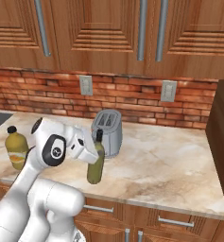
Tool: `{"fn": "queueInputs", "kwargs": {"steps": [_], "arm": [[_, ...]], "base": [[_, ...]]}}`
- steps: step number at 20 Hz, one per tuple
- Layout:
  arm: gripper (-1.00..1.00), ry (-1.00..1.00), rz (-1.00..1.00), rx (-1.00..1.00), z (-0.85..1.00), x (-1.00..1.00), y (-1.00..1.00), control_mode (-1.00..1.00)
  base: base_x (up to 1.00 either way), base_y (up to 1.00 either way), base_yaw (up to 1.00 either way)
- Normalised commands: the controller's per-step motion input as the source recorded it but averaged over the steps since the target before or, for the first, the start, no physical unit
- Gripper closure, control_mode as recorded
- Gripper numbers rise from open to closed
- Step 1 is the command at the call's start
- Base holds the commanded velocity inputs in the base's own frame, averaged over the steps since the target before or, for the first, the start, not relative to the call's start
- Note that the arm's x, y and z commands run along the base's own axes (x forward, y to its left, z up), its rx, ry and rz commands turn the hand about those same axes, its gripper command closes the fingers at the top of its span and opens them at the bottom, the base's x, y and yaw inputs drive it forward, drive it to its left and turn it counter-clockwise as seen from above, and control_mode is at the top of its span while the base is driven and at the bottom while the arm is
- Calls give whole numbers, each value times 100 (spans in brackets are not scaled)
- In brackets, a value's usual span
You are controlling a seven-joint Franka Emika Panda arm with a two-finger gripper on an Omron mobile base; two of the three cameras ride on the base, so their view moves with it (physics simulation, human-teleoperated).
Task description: There is a wine glass and glass cup on the dining counter. Place the wine bottle next to the wine glass and the juice bottle next to the glass cup.
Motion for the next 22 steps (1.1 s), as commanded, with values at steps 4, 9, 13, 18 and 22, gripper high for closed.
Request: {"fn": "queueInputs", "kwargs": {"steps": [4,9,13,18,22], "arm": [[100,-9,23,0,23,-25,50,-100],[100,-5,37,4,31,-19,40,-100],[100,-16,47,2,30,-20,32,-100],[100,-35,54,0,21,-23,23,-100],[100,-38,57,1,15,-20,15,-100]], "base": [[0,0,0],[0,0,0],[0,0,0],[0,0,0],[0,0,0]]}}
